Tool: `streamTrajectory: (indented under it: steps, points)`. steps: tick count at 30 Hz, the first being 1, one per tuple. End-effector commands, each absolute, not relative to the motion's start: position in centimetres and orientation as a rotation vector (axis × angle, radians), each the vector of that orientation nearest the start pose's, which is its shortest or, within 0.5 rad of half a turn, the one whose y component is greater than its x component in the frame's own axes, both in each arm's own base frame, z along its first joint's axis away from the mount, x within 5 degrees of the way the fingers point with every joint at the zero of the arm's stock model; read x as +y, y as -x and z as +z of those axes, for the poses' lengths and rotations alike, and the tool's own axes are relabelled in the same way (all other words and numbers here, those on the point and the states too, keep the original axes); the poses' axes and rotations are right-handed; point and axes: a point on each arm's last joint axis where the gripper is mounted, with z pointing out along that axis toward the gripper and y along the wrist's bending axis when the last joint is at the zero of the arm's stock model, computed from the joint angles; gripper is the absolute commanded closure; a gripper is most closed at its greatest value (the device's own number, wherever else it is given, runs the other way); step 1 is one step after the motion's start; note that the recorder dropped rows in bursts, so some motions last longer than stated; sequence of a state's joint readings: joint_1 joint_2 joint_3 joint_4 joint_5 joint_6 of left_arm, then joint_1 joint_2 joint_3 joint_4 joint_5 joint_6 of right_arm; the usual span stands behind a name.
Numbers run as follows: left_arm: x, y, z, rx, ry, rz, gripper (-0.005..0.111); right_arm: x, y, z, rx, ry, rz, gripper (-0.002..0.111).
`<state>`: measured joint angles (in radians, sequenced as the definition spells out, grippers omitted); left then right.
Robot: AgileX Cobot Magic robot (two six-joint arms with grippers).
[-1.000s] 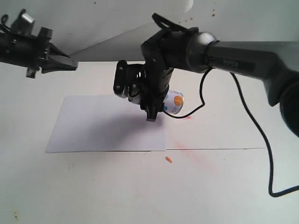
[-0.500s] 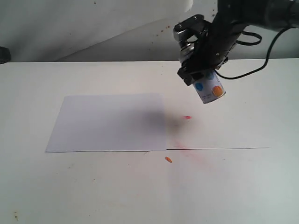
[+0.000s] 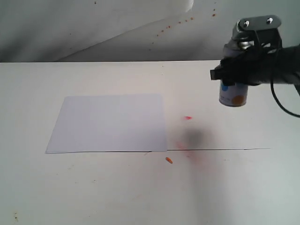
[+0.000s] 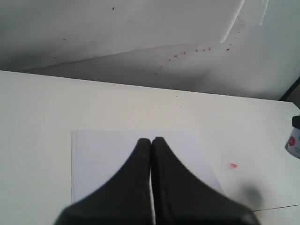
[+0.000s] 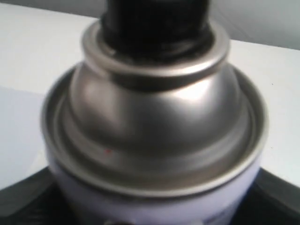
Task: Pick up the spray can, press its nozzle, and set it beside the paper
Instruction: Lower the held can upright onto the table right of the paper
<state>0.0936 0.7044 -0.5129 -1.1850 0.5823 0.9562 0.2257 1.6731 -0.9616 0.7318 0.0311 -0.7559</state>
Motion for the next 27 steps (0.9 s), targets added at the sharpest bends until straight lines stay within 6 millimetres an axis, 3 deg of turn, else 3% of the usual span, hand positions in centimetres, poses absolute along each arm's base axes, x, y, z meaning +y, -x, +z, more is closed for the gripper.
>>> streamTrajectory:
  steps: [1, 4, 10, 27]
  points:
    - [-3.5, -13.6, 29.4, 1.926, -0.092, -0.585, 0.107, 9.1, -33.8, 21.0, 2.072, 0.357, -0.026, 0.108]
    - [-3.5, -13.6, 28.8, 1.944, -0.086, -0.590, 0.107, 10.3, -33.5, 21.4, 1.941, 0.434, -0.073, 0.108]
    - [-3.5, -13.4, 27.9, 1.970, -0.071, -0.601, 0.107, 11.9, -33.5, 21.2, 1.793, 0.465, 0.104, 0.108]
    - [-3.5, -13.4, 27.7, 1.977, -0.084, -0.593, 0.107, 13.0, -35.6, 15.0, 1.684, 0.412, 0.173, 0.108]
